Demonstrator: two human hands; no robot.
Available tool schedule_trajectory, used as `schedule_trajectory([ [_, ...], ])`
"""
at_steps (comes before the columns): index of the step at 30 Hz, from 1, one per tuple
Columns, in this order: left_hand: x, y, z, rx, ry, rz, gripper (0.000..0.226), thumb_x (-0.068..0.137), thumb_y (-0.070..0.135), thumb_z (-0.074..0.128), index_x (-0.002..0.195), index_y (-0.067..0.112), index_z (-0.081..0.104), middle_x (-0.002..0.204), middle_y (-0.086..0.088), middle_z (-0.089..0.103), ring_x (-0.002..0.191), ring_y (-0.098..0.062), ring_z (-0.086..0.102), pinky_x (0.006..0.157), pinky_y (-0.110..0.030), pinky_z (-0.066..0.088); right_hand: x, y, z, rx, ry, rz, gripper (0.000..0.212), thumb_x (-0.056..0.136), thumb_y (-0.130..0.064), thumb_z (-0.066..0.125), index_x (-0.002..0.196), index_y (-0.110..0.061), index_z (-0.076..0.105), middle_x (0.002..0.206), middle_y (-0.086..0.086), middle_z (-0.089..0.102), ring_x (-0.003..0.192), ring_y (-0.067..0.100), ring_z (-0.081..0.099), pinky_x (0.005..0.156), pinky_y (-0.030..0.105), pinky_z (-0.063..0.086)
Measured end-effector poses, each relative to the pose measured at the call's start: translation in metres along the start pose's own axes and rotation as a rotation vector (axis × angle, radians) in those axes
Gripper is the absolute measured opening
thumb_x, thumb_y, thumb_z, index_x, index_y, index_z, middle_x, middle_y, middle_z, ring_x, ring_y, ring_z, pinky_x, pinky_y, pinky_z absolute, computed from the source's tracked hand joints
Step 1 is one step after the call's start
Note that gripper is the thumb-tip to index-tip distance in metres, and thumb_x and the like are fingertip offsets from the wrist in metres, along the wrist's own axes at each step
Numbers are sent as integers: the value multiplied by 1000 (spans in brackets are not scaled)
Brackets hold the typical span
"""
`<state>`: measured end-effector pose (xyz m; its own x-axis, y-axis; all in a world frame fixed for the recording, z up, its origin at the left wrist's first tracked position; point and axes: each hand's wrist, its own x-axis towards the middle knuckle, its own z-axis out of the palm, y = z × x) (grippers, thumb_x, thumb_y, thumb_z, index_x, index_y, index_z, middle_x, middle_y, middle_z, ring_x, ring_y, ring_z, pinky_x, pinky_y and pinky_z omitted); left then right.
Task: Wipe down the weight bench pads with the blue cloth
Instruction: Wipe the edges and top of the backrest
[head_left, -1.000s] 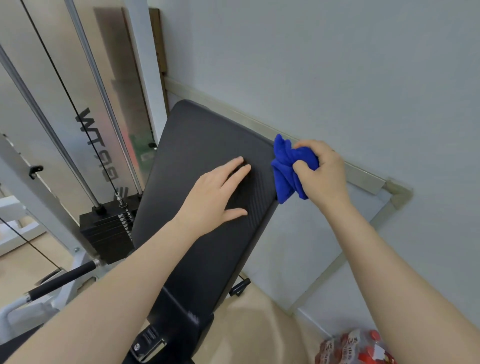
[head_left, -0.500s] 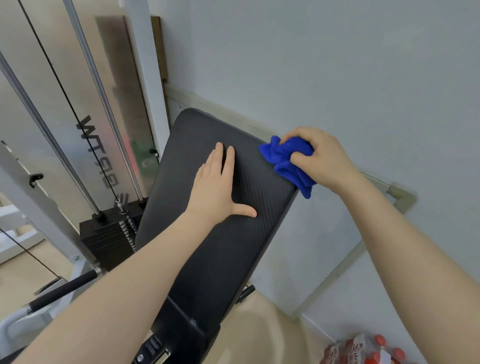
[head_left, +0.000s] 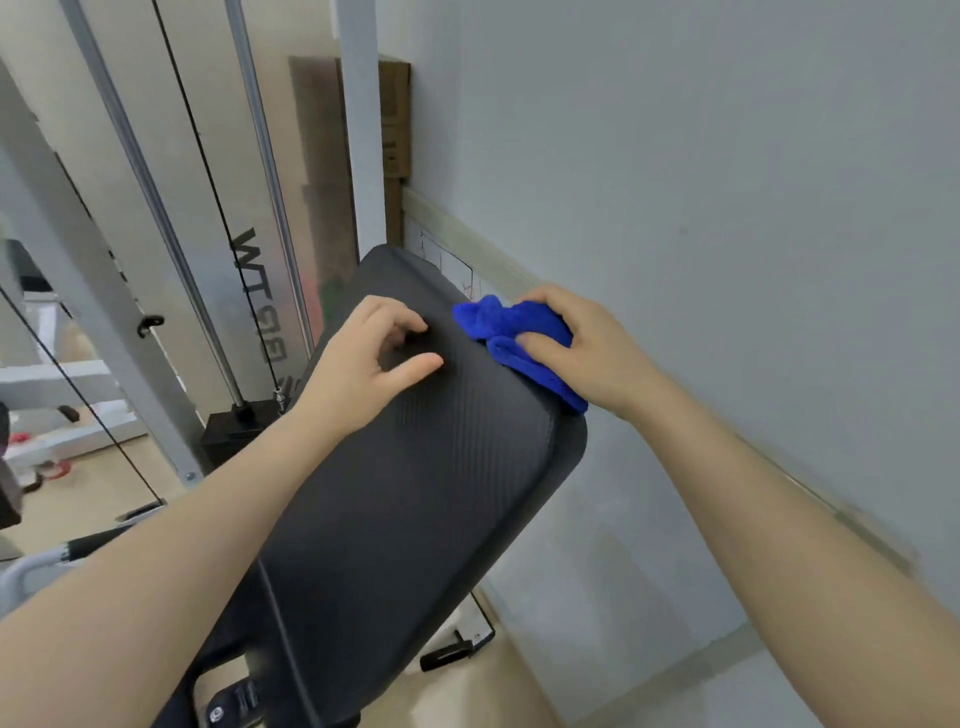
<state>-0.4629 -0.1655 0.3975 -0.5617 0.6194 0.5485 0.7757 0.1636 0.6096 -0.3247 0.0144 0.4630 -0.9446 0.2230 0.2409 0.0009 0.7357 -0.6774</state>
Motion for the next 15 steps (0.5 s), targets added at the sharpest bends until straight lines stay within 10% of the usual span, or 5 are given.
schedule_trajectory([
  [4, 15, 2, -1, 13, 41, -53, 23, 81, 13, 68, 102, 10, 60, 107, 5, 49, 96, 6, 48, 91, -15, 41, 3, 4, -6, 60, -122, -33, 24, 80, -30, 68, 99, -22, 54, 88, -12, 59, 76, 2, 55, 65, 15, 43],
  [8, 23, -4, -6, 204, -16, -313, 70, 79, 33, 69, 138, 12, 37, 149, -7, 29, 139, -17, 24, 113, -34, 21, 75, -2, 19, -26, -102, -126, 23, 89, -31, 57, 106, -15, 53, 101, -2, 57, 85, 10, 52, 67, 13, 39],
  [15, 32, -16, -6, 216, -117, -639, 123, 59, 68, 68, 148, 16, 1, 158, -7, -1, 145, -18, -1, 119, -38, 8, 118, 3, 29, 56, -150, -145, 23, 88, -29, 59, 102, -10, 56, 97, 2, 61, 85, 14, 56, 69, 23, 46],
])
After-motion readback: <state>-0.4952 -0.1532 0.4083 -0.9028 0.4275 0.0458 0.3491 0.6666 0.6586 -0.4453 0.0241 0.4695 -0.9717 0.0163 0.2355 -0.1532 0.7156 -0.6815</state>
